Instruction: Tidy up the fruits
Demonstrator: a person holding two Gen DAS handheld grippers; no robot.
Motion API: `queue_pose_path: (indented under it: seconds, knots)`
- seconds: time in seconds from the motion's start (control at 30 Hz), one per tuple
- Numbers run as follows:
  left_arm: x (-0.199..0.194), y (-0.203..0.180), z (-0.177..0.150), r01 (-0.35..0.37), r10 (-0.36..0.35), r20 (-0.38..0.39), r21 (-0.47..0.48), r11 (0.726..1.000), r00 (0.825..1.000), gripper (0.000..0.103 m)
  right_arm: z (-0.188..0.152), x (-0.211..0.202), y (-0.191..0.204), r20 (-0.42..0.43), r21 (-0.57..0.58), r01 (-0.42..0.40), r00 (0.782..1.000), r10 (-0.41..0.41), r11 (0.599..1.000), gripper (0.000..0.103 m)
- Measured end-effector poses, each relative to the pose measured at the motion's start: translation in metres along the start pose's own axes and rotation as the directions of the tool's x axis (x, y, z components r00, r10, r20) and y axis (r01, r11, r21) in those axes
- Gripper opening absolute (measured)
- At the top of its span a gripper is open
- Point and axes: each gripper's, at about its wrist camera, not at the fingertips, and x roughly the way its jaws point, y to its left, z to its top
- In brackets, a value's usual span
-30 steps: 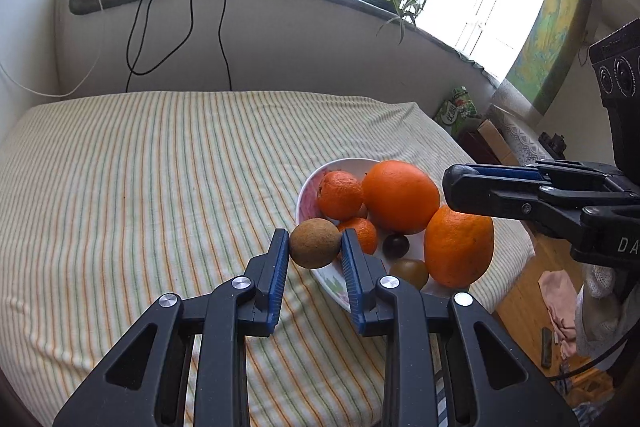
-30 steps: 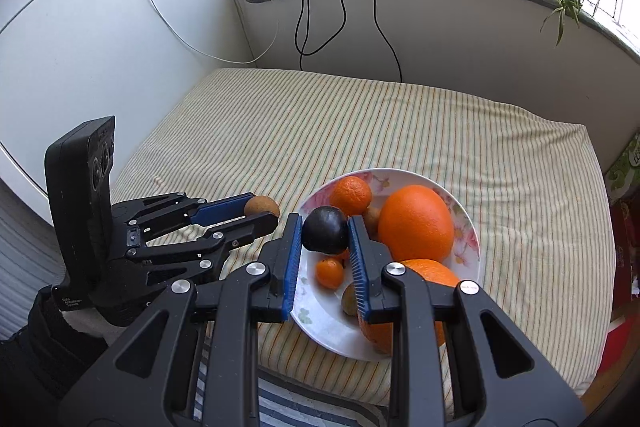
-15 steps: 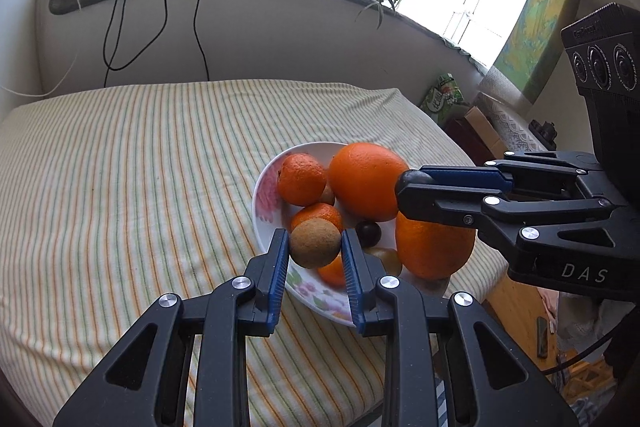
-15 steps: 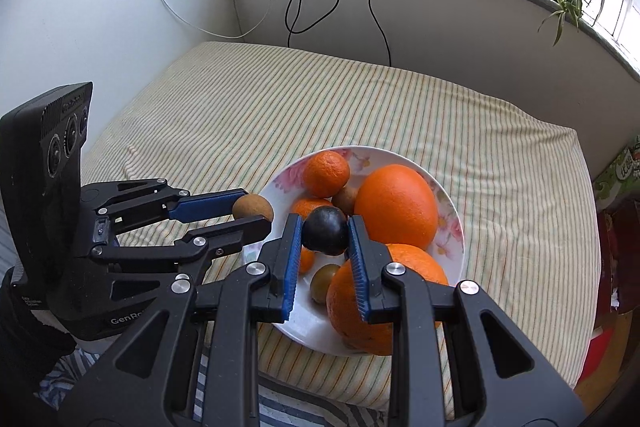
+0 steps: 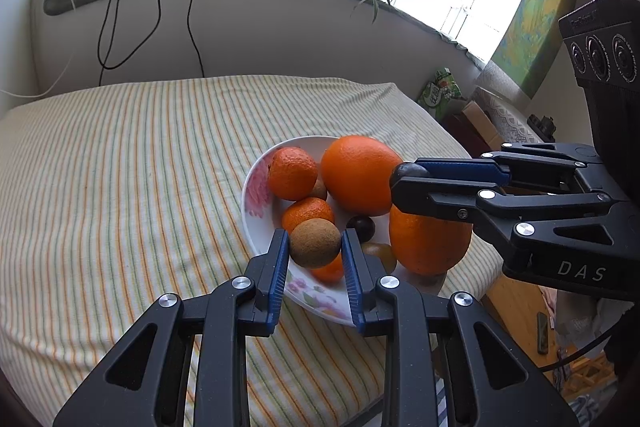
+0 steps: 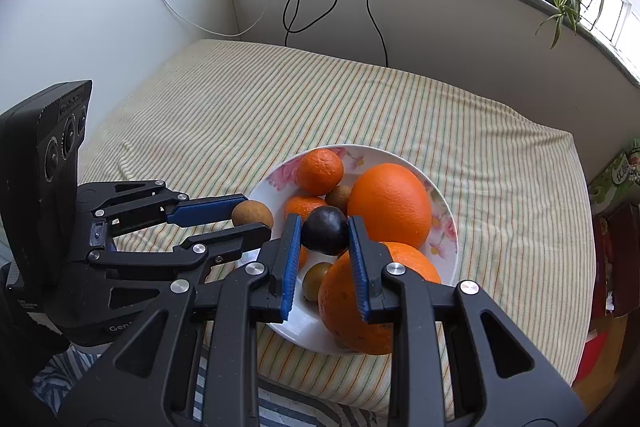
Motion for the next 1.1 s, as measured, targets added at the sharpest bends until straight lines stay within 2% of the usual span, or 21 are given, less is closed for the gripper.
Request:
queue_pose_path:
  seconds: [0.6,0.63,0.7,0.73,0.8,1.03,1.1]
  knots:
    - [0.004,-0.005,0.001,-0.013,0.013,-0.007,0.024,1.000,1.000,0.026,0.003,0.003,-0.002,-0.001,-0.006,0.013,1.000,-0.013,1.000,0.026]
    - [0.004,-0.006,0.002,-0.015,0.015,-0.008,0.024,1.000,1.000,0.026,0.003,0.003,-0.003,-0.001,-0.003,0.011,1.000,-0.011,1.000,0.028]
    - [0.004,-0.006,0.001,-0.016,0.016,-0.007,0.026,1.000,1.000,0.026,0.003,0.002,-0.003,0.008,-0.001,0.017,1.000,-0.017,1.000,0.042]
    - [0.004,-0.006,0.001,-0.017,0.017,-0.006,0.027,0.999,1.000,0.027,0.002,0.001,-0.004,0.015,-0.001,0.018,1.000,-0.018,1.000,0.045]
    - [0.003,-0.007,0.001,-0.020,0.020,-0.003,0.030,0.999,1.000,0.032,0.002,-0.001,-0.004,0.021,0.001,0.019,1.000,-0.019,1.000,0.046]
    - [0.002,-0.009,0.000,-0.022,0.022,-0.003,0.037,0.999,1.000,0.034,0.001,-0.009,-0.008,0.040,0.011,0.018,0.999,-0.018,1.000,0.049]
    - [0.000,-0.010,-0.001,-0.029,0.029,0.004,0.044,0.999,1.000,0.044,0.000,-0.011,-0.009,0.049,0.012,0.024,0.998,-0.024,1.000,0.056]
